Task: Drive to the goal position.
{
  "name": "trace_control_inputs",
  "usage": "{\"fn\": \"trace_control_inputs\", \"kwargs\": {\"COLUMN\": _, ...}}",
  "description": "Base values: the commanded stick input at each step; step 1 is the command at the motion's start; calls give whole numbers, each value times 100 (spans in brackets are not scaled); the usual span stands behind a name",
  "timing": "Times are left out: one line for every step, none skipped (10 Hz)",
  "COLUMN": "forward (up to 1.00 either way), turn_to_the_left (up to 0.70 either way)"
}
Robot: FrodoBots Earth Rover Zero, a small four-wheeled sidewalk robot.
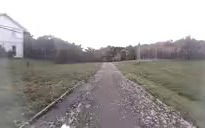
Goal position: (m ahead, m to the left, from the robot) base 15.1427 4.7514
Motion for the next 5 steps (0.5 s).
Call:
{"fn": "trace_control_inputs", "kwargs": {"forward": 100, "turn_to_the_left": -3}}
{"fn": "trace_control_inputs", "kwargs": {"forward": 100, "turn_to_the_left": 0}}
{"fn": "trace_control_inputs", "kwargs": {"forward": 100, "turn_to_the_left": 0}}
{"fn": "trace_control_inputs", "kwargs": {"forward": 100, "turn_to_the_left": 0}}
{"fn": "trace_control_inputs", "kwargs": {"forward": 100, "turn_to_the_left": 0}}
